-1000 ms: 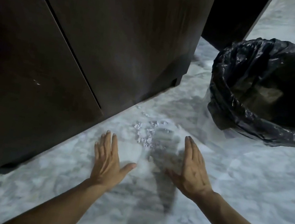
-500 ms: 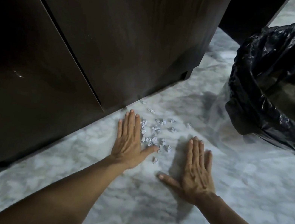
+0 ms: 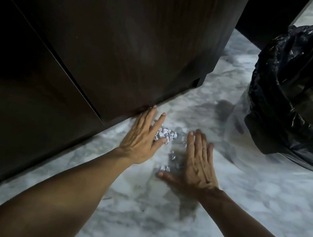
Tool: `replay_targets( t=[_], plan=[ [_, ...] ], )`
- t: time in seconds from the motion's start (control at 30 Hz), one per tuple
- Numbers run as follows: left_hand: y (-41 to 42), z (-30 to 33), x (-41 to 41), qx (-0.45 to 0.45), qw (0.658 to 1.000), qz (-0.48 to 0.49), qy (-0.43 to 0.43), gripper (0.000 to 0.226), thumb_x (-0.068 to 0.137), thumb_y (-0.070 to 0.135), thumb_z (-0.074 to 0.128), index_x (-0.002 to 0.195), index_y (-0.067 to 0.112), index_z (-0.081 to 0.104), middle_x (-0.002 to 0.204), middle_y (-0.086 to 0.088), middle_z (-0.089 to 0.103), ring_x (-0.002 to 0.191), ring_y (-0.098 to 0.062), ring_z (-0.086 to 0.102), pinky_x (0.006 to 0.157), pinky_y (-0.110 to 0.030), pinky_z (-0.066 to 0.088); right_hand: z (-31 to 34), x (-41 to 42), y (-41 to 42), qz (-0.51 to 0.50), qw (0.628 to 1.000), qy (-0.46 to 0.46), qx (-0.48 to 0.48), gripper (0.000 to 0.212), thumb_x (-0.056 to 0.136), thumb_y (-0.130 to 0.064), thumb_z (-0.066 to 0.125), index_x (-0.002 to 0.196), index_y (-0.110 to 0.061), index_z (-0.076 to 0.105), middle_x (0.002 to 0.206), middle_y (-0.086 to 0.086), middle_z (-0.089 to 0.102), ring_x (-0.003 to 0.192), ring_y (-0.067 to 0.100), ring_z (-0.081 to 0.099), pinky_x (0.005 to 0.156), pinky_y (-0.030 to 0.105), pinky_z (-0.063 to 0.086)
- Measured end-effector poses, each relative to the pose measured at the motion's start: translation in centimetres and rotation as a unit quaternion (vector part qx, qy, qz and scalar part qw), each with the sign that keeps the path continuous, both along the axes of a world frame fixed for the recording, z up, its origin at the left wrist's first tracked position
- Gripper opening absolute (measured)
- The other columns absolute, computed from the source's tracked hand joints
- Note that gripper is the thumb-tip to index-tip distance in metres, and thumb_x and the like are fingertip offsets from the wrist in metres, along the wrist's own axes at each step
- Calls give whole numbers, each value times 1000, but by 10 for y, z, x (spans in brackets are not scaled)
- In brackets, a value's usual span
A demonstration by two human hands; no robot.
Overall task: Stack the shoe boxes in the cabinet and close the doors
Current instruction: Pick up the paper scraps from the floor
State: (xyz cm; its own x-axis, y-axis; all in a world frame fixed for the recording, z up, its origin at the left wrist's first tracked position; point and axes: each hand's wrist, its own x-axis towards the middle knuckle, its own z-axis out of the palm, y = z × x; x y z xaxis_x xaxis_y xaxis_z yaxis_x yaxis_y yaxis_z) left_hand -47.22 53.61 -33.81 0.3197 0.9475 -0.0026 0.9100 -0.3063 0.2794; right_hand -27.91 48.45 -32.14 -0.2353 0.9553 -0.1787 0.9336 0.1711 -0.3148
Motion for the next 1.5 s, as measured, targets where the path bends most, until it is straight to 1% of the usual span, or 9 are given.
replay_targets(
  t=[0.1,0.2,0.33,0.63,0.87,1.07,1.27,1.37,1.5],
  plan=[
    [0,-6,-3,24,999,-6,-29,53,97,37,37,145,14,42,154,-19,30,143,-34,24,118,-46,22,-4,-1,11,17,998,4,53,119,66,-90,39,153,-12,16,158,20,19,146,35,15,118,55,8],
    [-2,-6,-4,62,996,0,-59,35,95,25,42,123,13,57,133,-14,46,118,-34,44,103,-47,38,-8,-2,23,24,994,10,105,91,75,-75,49,144,-16,39,133,20,46,127,37,41,110,56,24],
    [-7,-2,-3,94,994,32,-40,20,93,22,41,102,14,57,114,-8,49,97,-29,45,86,-46,41,-12,-6,34,26,989,3,144,63,82,-60,50,134,-24,51,125,17,50,115,35,48,106,52,30],
    [-6,-4,-2,106,990,64,-66,24,90,17,41,104,12,59,100,-8,53,92,-29,49,82,-41,43,-12,-10,42,37,990,-16,138,69,72,-45,42,137,-23,51,134,15,50,117,37,47,97,51,31],
    [-2,-8,-3,147,983,94,-54,28,95,22,39,73,9,51,75,-11,52,75,-32,51,74,-45,42,-15,-17,47,36,985,-38,163,59,84,-59,44,132,-27,56,124,13,55,110,33,52,89,46,36],
    [-2,-12,-6,196,975,88,-52,36,94,20,46,61,8,50,62,-9,50,61,-29,51,64,-38,37,-17,-20,55,67,977,31,201,30,92,-39,42,98,-19,63,94,7,55,85,30,54,75,39,34],
    [0,-13,-7,239,964,114,-35,42,91,25,51,52,10,45,50,-6,47,44,-26,49,41,-30,27,-24,-8,37,63,959,78,264,34,95,-35,50,70,-12,57,68,6,56,62,29,54,56,36,40],
    [6,-15,-11,257,960,102,-35,47,92,26,52,49,10,45,45,-8,46,37,-28,46,37,-28,28,-26,-3,29,60,952,73,290,41,94,-39,53,60,-15,53,58,3,55,51,26,54,40,29,35],
    [15,-13,-15,267,963,32,-16,47,89,29,54,46,10,46,44,-9,46,33,-30,46,33,-26,31,-22,-2,33,74,950,62,297,41,91,-34,52,54,-14,53,50,5,54,45,30,55,36,26,34]
  ],
)
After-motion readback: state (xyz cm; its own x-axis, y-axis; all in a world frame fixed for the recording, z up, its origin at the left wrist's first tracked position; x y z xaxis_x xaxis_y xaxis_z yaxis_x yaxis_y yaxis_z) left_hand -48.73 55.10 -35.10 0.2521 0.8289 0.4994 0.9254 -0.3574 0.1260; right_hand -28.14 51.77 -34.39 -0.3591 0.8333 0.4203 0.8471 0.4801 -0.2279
